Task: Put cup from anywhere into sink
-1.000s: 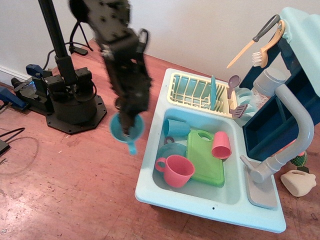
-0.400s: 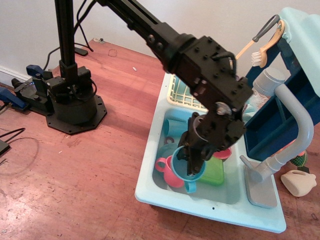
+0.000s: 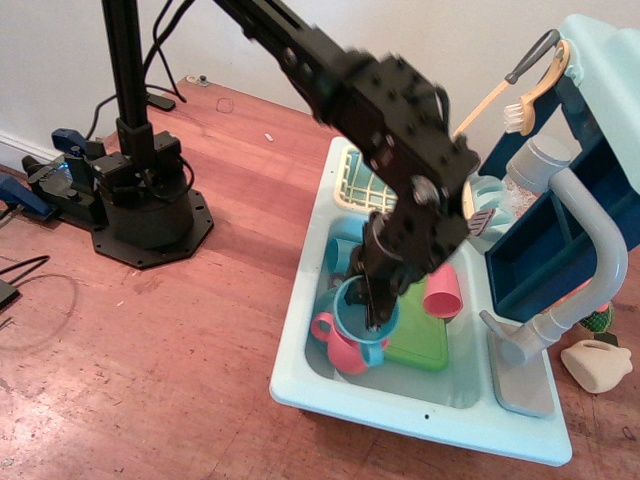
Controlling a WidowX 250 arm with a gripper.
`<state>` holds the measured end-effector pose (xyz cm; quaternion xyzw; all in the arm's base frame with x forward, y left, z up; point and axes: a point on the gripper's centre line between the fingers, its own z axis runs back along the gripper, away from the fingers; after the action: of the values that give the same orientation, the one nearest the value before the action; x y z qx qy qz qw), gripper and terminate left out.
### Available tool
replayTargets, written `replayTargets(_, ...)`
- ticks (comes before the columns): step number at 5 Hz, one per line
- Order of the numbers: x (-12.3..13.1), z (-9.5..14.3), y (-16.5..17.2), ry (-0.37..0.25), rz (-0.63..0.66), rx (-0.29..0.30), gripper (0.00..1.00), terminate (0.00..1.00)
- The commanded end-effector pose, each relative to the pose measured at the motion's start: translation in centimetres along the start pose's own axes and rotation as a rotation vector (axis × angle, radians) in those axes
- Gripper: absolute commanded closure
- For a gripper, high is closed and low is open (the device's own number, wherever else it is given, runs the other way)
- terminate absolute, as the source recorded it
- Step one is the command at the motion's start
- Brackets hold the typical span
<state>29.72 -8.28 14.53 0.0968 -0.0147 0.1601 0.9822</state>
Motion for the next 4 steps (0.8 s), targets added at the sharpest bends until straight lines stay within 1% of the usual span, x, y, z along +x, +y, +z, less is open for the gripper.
replayTargets(1,1.0,6.0,3.4,-0.121,0.03,-0.019,0.0,0.0)
replayTargets(2,1.1,9.1,4.5,-0.167,0.033,0.003,0.0,0.0)
replayTargets(3,-0.3,10.6,5.1,-0.161,0.04,0.032,0.0,0.0)
replayTargets(4,-0.3,10.6,5.1,-0.161,0.04,0.032,0.0,0.0)
